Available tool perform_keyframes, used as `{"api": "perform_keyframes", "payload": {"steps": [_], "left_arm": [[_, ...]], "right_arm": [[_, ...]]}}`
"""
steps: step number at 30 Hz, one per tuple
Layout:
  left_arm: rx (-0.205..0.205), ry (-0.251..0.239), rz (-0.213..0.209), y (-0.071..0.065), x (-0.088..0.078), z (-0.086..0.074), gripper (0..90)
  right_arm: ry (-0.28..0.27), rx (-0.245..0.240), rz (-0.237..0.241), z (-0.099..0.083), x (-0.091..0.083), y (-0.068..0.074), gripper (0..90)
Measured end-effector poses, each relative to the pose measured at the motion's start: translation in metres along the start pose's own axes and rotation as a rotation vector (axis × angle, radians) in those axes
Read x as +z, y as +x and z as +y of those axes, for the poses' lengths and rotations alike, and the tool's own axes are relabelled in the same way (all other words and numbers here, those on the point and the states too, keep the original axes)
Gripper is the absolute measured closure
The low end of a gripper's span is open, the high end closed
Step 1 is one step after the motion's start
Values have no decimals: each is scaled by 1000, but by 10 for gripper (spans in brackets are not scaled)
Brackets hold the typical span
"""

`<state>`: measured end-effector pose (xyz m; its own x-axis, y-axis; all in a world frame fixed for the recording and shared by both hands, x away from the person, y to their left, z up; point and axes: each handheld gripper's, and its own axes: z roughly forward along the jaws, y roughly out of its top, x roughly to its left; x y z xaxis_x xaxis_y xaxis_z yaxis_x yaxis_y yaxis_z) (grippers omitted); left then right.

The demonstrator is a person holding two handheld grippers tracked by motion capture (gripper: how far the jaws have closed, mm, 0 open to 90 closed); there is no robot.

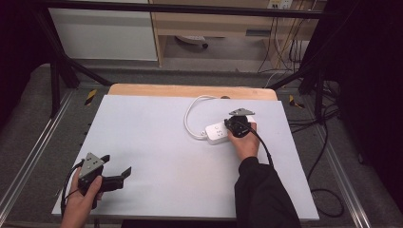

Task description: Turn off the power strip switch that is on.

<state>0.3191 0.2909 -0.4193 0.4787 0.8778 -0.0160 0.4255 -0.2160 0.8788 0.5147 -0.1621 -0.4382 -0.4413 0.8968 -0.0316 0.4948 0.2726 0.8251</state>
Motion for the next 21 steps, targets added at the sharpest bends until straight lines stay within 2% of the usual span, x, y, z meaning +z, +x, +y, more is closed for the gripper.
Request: {"api": "perform_keyframes", "payload": {"steps": [9, 13, 21], "left_arm": [[-3, 0, 1, 0, 0, 0, 64], [-1, 0, 2, 0, 0, 0, 64], [-1, 0, 2, 0, 0, 0, 64]], "right_arm": [[-5, 11, 11, -1, 0, -2, 900], [-13, 23, -5, -1, 1, -2, 900], [-13, 8, -1, -2, 1, -3, 900]]}}
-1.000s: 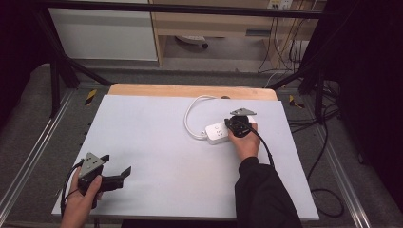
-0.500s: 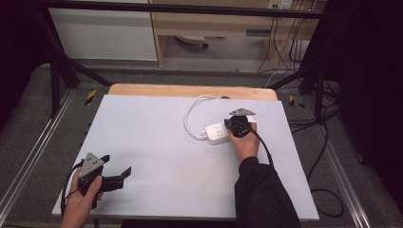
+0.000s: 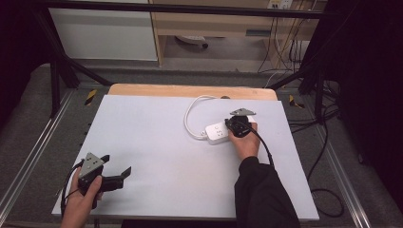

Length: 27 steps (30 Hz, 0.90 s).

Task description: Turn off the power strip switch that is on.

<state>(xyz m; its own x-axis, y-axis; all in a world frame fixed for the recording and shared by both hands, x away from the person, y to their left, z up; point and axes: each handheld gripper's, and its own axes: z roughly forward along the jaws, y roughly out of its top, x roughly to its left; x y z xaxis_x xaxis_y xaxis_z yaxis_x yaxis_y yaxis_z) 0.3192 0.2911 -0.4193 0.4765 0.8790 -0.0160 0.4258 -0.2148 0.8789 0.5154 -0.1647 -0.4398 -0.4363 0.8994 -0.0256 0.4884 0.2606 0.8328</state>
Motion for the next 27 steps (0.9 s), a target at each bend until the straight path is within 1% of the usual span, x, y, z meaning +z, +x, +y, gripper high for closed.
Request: {"api": "perform_keyframes", "payload": {"steps": [2, 7, 11, 14, 27], "left_arm": [[0, -1, 0, 0, 0, 0, 64], [-2, 0, -6, -1, 0, 0, 65], [0, 0, -1, 0, 0, 0, 64], [-2, 1, -4, 0, 0, 0, 64], [-1, 0, -5, -1, 0, 0, 64]], "right_arm": [[-7, 6, 4, -1, 0, -1, 900], [-4, 13, -3, -1, 0, -1, 900], [-4, 6, -6, -1, 0, -1, 900], [-10, 22, -2, -1, 0, -2, 900], [-9, 5, -21, -2, 0, 2, 900]]}}
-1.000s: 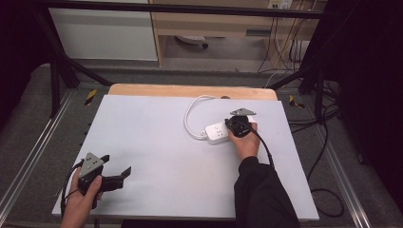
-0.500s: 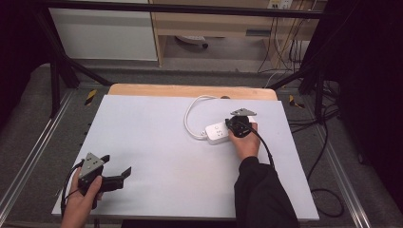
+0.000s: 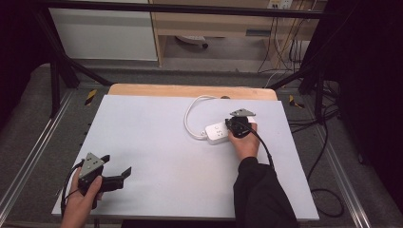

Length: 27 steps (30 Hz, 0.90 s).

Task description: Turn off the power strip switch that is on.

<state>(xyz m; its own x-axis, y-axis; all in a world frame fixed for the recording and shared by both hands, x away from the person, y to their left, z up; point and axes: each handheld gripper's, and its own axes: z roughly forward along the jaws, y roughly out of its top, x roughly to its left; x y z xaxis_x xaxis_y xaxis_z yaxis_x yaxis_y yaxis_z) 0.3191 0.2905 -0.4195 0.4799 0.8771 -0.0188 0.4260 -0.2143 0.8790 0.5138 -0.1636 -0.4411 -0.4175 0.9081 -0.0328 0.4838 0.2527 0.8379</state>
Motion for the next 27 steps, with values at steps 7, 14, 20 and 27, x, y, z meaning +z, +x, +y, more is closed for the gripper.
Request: {"api": "perform_keyframes", "payload": {"steps": [7, 14, 20, 27], "left_arm": [[1, 1, -1, 0, 0, 0, 64], [0, 0, -1, 0, 0, 0, 65], [2, -1, 3, 0, 0, 0, 65], [1, -2, 3, 0, -1, 0, 64]], "right_arm": [[1, -7, -13, 0, 0, 2, 900], [0, -5, -14, 0, 0, 2, 900], [-1, 0, -25, 0, 0, 3, 900], [8, -16, -36, 1, 0, 5, 900]]}}
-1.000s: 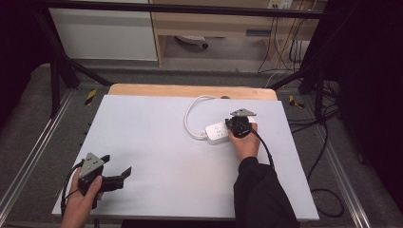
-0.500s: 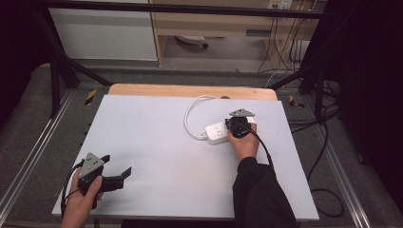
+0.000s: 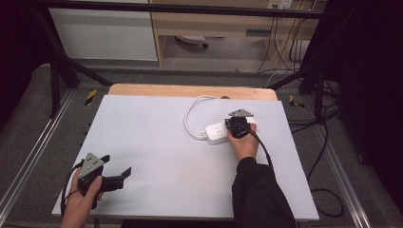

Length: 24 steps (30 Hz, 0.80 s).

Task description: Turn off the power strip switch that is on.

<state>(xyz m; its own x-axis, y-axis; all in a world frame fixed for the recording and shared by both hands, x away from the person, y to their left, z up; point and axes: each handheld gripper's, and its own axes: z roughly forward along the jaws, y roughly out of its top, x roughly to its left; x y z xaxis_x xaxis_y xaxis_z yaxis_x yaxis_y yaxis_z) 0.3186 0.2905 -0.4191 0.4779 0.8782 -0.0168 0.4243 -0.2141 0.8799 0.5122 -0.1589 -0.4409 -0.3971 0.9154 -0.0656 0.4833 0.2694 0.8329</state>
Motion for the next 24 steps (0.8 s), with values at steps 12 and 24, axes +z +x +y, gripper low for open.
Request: {"api": "perform_keyframes", "payload": {"steps": [12, 24], "left_arm": [[-3, -2, -2, 0, 0, 0, 64], [-5, -3, -3, 1, -1, 0, 65]], "right_arm": [[17, -11, -11, 1, -1, 0, 900], [21, -32, -24, 2, 0, 3, 900]]}}
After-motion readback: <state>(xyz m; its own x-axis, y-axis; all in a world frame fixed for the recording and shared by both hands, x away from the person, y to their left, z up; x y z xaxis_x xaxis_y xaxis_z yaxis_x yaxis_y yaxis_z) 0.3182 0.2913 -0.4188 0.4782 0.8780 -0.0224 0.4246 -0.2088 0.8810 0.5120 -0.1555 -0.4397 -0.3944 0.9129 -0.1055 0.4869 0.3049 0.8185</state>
